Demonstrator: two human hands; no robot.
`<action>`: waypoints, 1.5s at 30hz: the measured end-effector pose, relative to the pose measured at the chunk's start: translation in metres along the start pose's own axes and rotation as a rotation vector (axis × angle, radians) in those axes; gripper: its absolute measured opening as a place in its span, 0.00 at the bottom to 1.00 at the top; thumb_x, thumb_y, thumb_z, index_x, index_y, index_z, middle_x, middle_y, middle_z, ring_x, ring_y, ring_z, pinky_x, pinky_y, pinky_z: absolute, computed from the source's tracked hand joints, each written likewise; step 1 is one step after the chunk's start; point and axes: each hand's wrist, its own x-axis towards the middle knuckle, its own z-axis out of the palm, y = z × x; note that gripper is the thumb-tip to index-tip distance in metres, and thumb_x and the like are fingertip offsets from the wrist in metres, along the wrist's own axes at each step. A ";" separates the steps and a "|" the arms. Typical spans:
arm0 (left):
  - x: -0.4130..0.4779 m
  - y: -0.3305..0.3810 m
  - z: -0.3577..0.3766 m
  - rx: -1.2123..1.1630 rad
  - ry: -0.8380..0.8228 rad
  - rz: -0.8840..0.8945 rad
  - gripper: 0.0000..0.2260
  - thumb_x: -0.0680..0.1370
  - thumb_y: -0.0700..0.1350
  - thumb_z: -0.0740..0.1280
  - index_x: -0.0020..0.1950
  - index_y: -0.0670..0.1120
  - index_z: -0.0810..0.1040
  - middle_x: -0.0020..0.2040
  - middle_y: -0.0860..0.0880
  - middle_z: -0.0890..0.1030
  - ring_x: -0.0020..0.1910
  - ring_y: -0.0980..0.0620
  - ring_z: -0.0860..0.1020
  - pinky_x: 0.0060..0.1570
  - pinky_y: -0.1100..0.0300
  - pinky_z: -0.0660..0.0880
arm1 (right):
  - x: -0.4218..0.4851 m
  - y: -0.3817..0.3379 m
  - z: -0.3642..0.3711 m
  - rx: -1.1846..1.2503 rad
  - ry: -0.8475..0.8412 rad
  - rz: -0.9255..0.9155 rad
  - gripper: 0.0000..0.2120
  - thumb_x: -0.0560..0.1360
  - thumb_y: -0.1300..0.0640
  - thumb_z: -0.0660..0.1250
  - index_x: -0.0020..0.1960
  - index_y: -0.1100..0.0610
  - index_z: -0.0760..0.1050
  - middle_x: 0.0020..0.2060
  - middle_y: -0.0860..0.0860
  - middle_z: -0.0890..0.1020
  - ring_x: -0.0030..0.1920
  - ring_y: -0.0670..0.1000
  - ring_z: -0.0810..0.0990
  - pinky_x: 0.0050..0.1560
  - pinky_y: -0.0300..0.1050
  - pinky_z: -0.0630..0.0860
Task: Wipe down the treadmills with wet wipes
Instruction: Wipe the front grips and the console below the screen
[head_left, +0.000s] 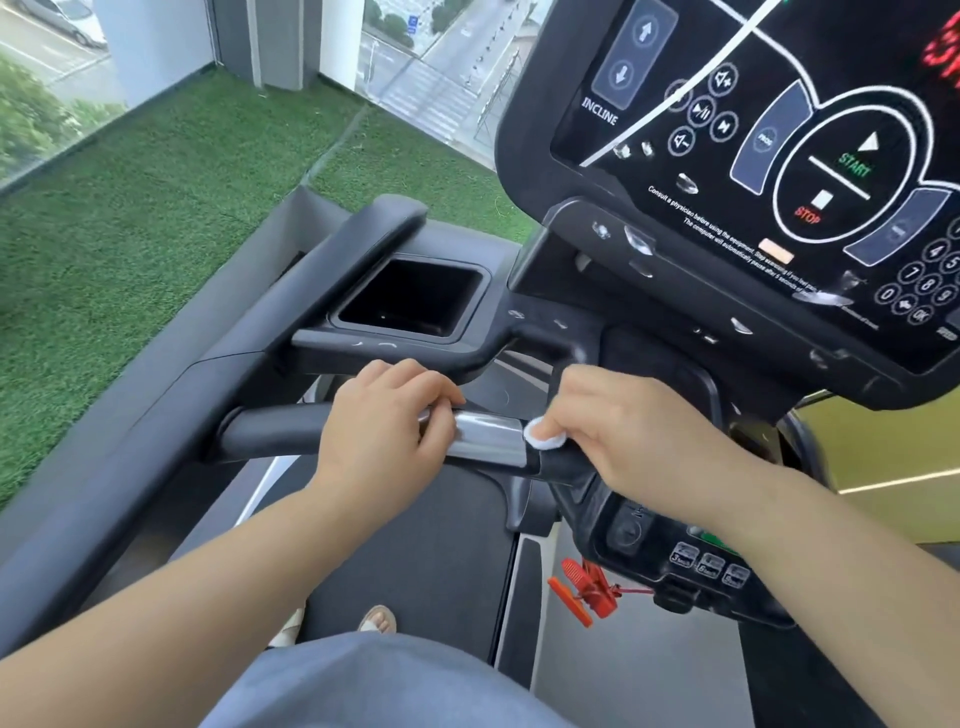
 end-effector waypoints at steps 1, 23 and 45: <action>0.000 0.000 0.000 0.001 0.001 0.001 0.14 0.73 0.48 0.56 0.41 0.48 0.82 0.38 0.54 0.79 0.37 0.48 0.73 0.38 0.55 0.71 | -0.005 0.001 -0.002 -0.006 0.001 -0.041 0.09 0.69 0.69 0.66 0.42 0.57 0.80 0.35 0.48 0.73 0.32 0.53 0.75 0.29 0.45 0.72; -0.001 -0.003 0.003 0.000 0.026 0.030 0.15 0.74 0.48 0.55 0.41 0.48 0.82 0.37 0.54 0.79 0.36 0.48 0.72 0.39 0.57 0.70 | -0.028 -0.017 0.009 -0.130 0.248 -0.025 0.11 0.70 0.69 0.63 0.44 0.58 0.80 0.41 0.52 0.78 0.42 0.54 0.78 0.33 0.51 0.77; -0.009 -0.034 -0.029 -0.095 0.053 -0.013 0.16 0.75 0.47 0.55 0.46 0.46 0.83 0.43 0.56 0.79 0.47 0.54 0.72 0.49 0.70 0.64 | 0.031 -0.039 0.002 0.498 0.275 0.049 0.14 0.74 0.67 0.62 0.46 0.53 0.83 0.40 0.52 0.79 0.41 0.51 0.78 0.43 0.46 0.74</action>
